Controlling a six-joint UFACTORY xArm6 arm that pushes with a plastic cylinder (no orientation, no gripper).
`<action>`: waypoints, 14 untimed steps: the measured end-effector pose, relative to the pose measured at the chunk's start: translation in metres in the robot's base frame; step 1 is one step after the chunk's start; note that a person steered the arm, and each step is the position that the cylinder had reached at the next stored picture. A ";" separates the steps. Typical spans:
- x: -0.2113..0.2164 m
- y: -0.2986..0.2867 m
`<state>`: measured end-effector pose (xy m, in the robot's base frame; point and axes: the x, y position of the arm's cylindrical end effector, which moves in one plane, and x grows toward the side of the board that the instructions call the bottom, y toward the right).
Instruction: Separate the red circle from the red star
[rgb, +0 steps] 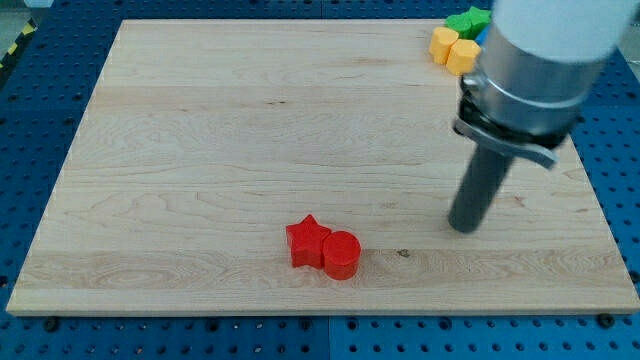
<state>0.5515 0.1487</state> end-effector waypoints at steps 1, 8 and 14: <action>0.041 -0.012; 0.014 -0.167; 0.034 -0.191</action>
<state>0.5852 -0.0427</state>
